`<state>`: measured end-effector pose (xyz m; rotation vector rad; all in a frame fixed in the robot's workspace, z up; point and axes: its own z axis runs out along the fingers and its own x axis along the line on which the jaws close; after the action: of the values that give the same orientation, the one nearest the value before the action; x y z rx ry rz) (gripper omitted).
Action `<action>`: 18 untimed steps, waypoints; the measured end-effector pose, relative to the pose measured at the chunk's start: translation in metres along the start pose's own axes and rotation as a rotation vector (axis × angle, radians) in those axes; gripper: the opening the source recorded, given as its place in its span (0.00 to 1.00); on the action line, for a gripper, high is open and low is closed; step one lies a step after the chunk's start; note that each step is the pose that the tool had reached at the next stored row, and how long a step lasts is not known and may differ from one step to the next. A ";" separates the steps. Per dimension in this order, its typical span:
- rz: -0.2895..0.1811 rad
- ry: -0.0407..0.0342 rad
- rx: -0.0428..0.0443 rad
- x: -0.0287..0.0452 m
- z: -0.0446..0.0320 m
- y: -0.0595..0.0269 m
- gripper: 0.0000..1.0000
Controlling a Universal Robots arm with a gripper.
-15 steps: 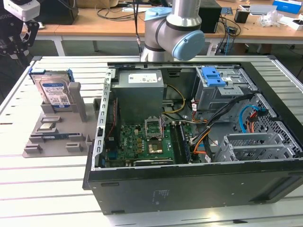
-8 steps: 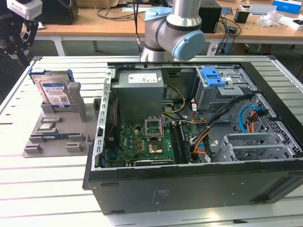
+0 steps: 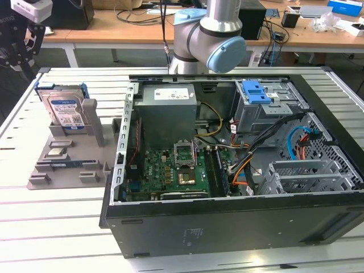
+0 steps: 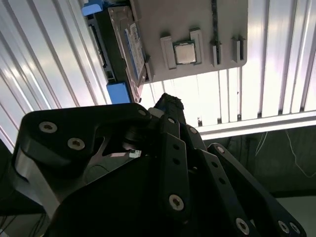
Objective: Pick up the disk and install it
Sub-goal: 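Pick up the disk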
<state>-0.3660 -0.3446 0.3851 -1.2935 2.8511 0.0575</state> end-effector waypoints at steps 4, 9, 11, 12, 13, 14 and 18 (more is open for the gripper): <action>-0.045 0.0013 -0.0011 0.0000 0.0000 0.0000 0.11; -0.093 0.0027 -0.0022 0.0000 0.0000 0.0000 0.11; -0.112 0.0033 -0.0027 0.0000 0.0000 0.0000 0.11; -0.124 0.0037 -0.0030 0.0000 0.0000 0.0000 0.11; -0.133 0.0039 -0.0033 0.0000 0.0000 0.0000 0.11; -0.143 0.0041 -0.0035 0.0000 0.0000 0.0000 0.11; -0.178 0.0052 -0.0043 0.0000 0.0000 0.0000 0.11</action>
<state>-0.3660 -0.3446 0.3851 -1.5432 2.7278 0.0587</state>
